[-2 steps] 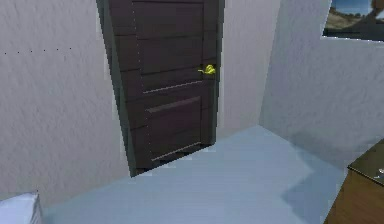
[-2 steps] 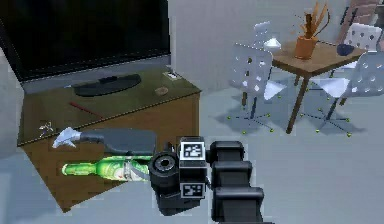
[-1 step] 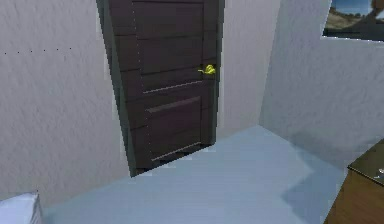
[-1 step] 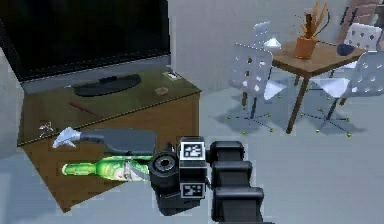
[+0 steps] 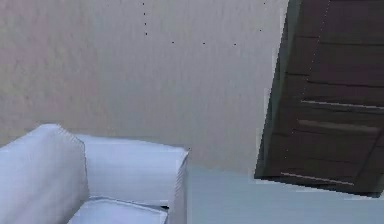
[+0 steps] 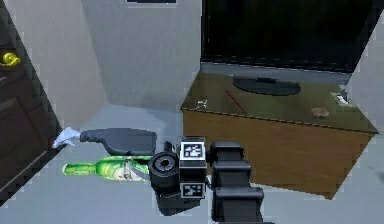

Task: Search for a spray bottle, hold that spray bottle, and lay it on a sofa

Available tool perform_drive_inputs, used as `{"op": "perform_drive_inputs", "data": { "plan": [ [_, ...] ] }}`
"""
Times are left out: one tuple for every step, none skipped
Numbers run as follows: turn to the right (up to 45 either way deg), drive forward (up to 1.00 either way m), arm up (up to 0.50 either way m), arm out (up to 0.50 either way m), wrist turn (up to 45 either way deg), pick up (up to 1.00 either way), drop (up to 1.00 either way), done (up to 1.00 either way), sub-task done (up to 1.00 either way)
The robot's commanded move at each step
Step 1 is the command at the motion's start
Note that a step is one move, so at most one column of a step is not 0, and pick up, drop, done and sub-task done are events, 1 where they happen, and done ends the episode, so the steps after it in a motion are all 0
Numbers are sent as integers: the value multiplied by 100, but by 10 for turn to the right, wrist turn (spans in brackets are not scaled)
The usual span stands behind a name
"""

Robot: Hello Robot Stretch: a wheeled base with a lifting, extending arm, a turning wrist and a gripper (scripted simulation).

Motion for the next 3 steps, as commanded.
{"op": "perform_drive_inputs", "data": {
  "plan": [
    [-270, 0, 0, 0, 0, 0, 0, 0, 0],
    [450, 0, 0, 0, 0, 0, 0, 0, 0],
    [300, 0, 0, 0, 0, 0, 0, 0, 0]
  ]
}}
